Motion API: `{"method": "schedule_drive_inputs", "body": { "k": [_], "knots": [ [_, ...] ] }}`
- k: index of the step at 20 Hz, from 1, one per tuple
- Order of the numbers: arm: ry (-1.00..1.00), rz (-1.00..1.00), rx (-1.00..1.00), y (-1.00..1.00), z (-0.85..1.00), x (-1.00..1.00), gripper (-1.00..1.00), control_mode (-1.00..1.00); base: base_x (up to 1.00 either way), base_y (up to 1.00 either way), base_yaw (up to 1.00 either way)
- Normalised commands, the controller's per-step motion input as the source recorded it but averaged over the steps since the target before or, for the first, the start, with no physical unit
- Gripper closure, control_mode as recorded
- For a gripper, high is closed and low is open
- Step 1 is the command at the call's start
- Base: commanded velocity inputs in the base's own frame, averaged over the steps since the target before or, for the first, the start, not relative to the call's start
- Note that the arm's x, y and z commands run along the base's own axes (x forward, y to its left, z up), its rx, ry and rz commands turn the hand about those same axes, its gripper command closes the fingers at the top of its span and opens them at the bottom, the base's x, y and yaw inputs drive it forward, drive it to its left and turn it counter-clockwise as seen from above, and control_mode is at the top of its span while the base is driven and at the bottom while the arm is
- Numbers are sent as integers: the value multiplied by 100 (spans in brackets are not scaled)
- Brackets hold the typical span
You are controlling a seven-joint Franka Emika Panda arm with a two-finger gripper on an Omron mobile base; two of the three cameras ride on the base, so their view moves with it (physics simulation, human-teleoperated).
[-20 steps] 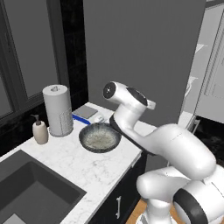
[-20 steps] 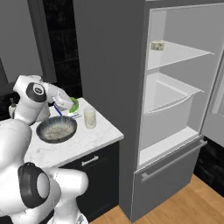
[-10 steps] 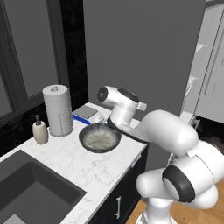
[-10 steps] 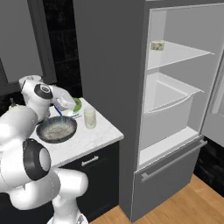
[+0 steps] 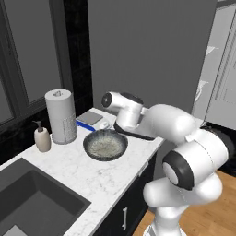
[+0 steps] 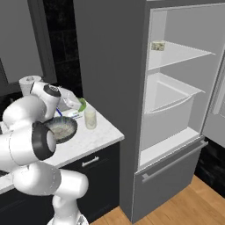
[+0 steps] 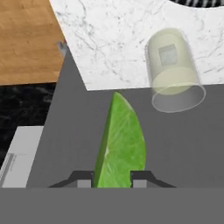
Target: Grab a lemon wedge from the fridge and one ice cube from the ice bowl, and put them in the glass of lemonade.
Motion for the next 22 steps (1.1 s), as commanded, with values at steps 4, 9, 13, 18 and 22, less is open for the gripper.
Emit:
{"method": "schedule_drive_inputs", "body": {
  "k": [4,9,13,18,22],
  "knots": [
    [0,0,0,0,-14,52,100,-100,0,0,0],
    [-1,0,-1,0,-28,40,100,-100,0,0,0],
    [-2,0,-2,0,-35,34,100,-100,0,0,0],
    [-2,0,0,-2,-23,36,100,-100,0,0,0],
    [0,0,0,-1,-23,26,100,-100,0,0,0]
  ]
}}
